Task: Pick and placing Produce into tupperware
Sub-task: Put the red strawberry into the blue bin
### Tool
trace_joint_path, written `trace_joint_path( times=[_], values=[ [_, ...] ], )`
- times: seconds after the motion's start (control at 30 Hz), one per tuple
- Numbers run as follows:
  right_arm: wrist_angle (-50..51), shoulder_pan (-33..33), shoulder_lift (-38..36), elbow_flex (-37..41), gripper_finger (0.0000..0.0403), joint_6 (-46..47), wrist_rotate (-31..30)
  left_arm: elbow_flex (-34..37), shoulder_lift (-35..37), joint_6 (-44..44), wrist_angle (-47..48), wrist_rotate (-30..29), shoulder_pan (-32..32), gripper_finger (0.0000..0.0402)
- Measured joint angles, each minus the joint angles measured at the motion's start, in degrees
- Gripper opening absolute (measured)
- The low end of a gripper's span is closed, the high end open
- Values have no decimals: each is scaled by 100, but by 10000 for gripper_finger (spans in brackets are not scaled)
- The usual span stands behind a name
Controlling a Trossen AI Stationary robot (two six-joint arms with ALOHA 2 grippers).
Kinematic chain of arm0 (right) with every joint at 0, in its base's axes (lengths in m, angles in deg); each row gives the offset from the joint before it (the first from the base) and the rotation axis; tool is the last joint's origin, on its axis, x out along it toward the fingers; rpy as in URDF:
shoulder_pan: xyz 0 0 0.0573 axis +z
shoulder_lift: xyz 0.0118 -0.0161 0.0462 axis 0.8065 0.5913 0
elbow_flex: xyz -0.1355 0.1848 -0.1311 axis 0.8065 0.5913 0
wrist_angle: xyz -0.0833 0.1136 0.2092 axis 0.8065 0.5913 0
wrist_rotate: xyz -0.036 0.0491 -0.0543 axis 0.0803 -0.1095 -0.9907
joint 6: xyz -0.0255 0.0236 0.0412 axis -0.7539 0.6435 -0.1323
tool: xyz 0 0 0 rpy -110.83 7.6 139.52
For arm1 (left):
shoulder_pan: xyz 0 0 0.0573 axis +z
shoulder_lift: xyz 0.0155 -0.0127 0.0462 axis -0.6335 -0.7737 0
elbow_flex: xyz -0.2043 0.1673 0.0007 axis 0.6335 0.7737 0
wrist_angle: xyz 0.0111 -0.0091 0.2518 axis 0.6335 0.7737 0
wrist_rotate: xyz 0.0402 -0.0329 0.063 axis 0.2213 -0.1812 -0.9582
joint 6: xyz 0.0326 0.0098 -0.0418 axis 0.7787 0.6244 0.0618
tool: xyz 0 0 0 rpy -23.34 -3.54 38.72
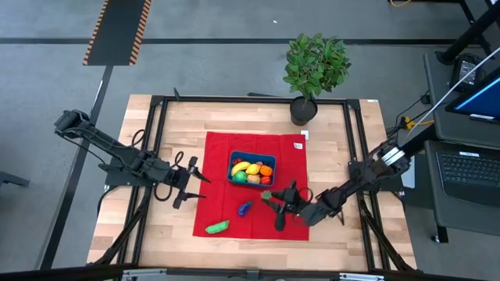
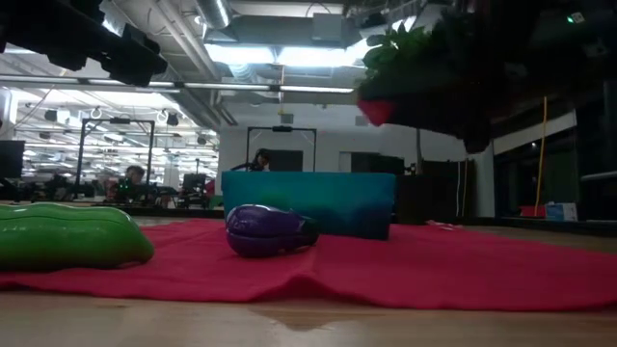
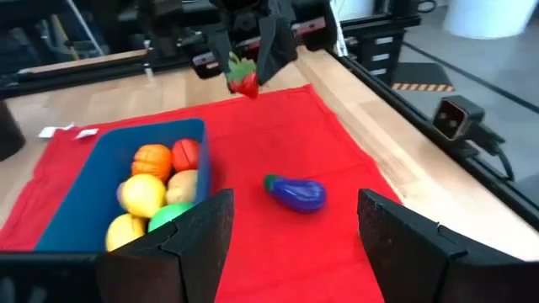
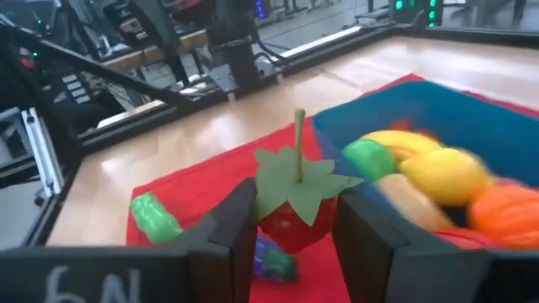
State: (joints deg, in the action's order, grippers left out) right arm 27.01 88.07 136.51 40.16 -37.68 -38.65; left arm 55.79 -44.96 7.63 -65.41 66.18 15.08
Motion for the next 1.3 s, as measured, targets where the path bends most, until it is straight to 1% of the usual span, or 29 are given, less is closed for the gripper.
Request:
trace_joint_path(
  times=[0.17, 0.3, 0.4, 0.7, 0.9, 1.03, 1.13, 1.2, 1.3],
  values=[
    [38, -132, -628, 635, 129, -236, 195, 0, 0, -83, -64, -42, 7, 241],
    [36, -260, -991, 996, 129, -425, 245, 0, 0, -156, -89, -44, 90, 241],
    [21, -353, -1241, 1183, 129, -616, 405, 0, 0, -172, -90, -48, 170, 241],
    [16, -587, -2023, 1677, 129, -1333, 1068, 0, 0, -193, -97, -45, 370, 241],
    [26, -799, -2522, 2158, 129, -1327, 1495, 2, 0, -152, -120, -46, 437, 241],
    [31, -1002, -2696, 2202, 129, -1334, 1593, 1, 0, -154, -146, -48, 446, 241],
    [253, -1159, -2697, 2017, 129, -1514, 1617, 2, 0, -154, -152, -57, 446, 241],
    [640, -1294, -2694, 1827, 129, -1615, 1772, 1, 0, -154, -150, -74, 446, 241],
    [1324, -1558, -2690, 1521, 129, -1501, 2035, 2, 0, -152, -153, -114, 446, 241]
  ],
)
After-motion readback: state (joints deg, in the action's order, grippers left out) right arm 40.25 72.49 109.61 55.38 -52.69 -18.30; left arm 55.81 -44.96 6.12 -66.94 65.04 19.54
